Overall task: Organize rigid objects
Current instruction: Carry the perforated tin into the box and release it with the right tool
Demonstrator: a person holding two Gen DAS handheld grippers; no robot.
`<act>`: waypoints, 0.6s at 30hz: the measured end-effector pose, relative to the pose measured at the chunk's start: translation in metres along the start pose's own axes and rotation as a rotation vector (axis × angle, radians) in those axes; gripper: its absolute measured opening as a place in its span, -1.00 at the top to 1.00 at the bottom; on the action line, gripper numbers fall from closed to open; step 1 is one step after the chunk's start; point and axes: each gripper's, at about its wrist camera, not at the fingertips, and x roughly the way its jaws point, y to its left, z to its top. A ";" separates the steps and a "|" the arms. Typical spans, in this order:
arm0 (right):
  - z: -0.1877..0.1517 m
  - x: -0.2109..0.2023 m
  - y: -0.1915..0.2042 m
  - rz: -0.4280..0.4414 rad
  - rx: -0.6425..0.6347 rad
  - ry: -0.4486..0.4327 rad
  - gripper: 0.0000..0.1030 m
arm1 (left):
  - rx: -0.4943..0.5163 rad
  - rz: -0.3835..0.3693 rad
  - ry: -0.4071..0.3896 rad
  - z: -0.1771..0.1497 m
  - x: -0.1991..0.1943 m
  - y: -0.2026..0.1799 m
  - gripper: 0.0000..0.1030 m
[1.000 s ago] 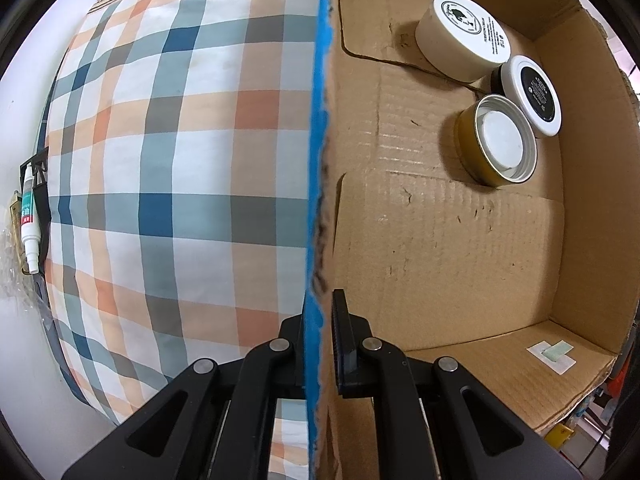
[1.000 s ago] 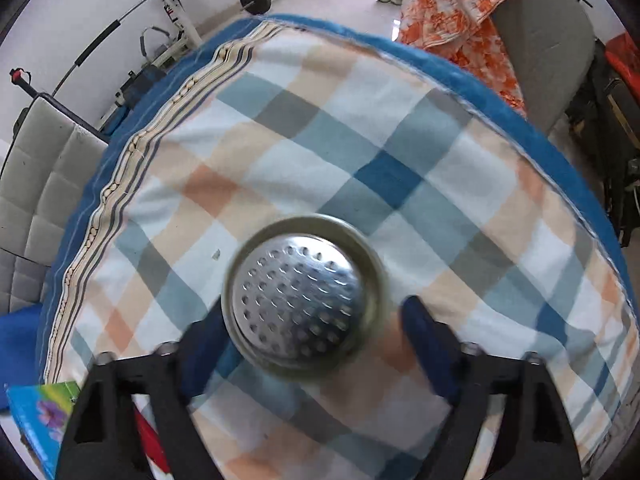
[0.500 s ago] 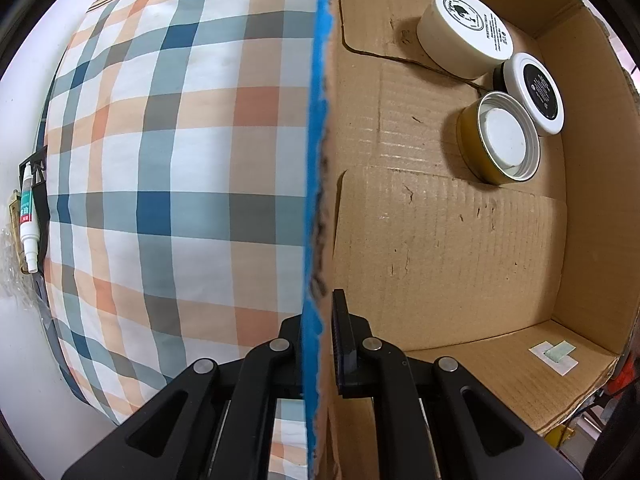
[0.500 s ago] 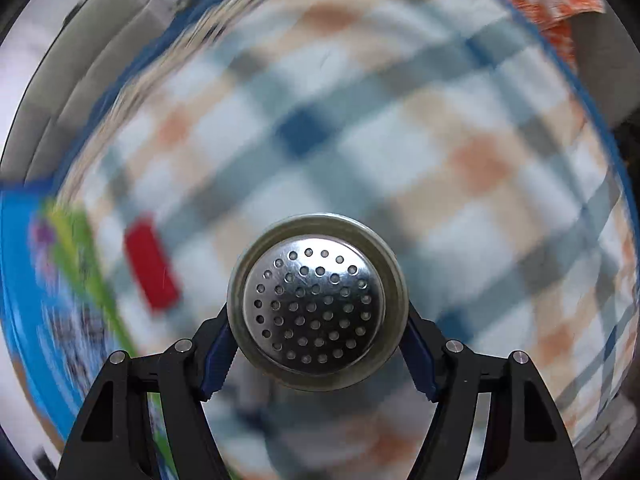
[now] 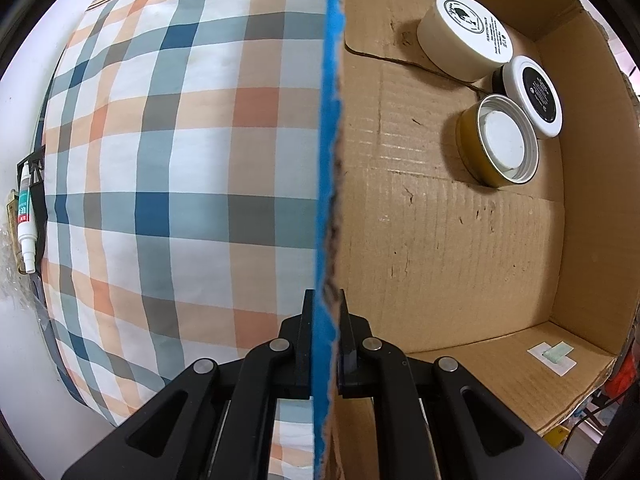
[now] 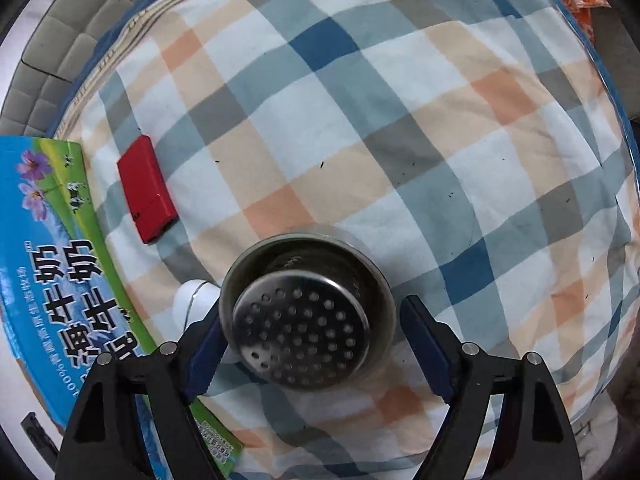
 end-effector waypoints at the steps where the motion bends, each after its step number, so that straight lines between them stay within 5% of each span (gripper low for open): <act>1: 0.000 0.000 0.002 0.002 0.005 -0.003 -0.49 | 0.002 0.002 0.000 0.000 0.000 0.000 0.91; 11: -0.004 -0.012 0.030 -0.051 -0.043 -0.025 -0.44 | 0.002 -0.004 -0.001 0.000 -0.001 0.001 0.91; 18: -0.019 -0.066 0.056 0.061 -0.078 -0.082 -0.43 | 0.002 -0.002 0.000 0.000 -0.002 0.001 0.91</act>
